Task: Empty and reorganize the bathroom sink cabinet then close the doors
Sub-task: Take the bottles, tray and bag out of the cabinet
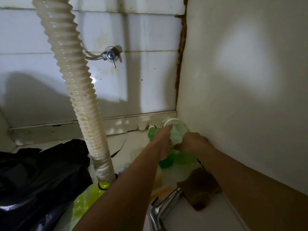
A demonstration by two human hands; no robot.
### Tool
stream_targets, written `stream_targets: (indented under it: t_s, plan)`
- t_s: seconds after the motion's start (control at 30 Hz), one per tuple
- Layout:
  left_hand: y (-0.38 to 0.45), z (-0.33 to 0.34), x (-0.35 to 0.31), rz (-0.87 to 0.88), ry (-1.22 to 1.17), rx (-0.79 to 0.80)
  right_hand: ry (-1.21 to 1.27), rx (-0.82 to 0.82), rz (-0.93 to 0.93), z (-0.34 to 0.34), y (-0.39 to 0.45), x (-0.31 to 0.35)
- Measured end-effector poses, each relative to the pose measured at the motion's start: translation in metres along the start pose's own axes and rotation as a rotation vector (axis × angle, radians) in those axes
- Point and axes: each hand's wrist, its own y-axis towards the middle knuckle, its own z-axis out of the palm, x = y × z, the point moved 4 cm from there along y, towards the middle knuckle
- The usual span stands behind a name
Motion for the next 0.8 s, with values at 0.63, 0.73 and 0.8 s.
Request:
stream_targets:
  t_s: [0.63, 0.73, 0.8]
  plan:
    - [-0.018, -0.010, -0.008, 0.017, 0.163, 0.044, 1.053, 0.128, 0.252, -0.001, -0.021, -0.022]
    - [-0.033, -0.012, -0.012, 0.030, 0.150, 0.060, 1.216, 0.110, 0.258, -0.002, -0.043, -0.030]
    - [-0.045, -0.012, -0.015, 0.051, 0.127, 0.059, 1.352, 0.118, 0.278, 0.007, -0.059, -0.035]
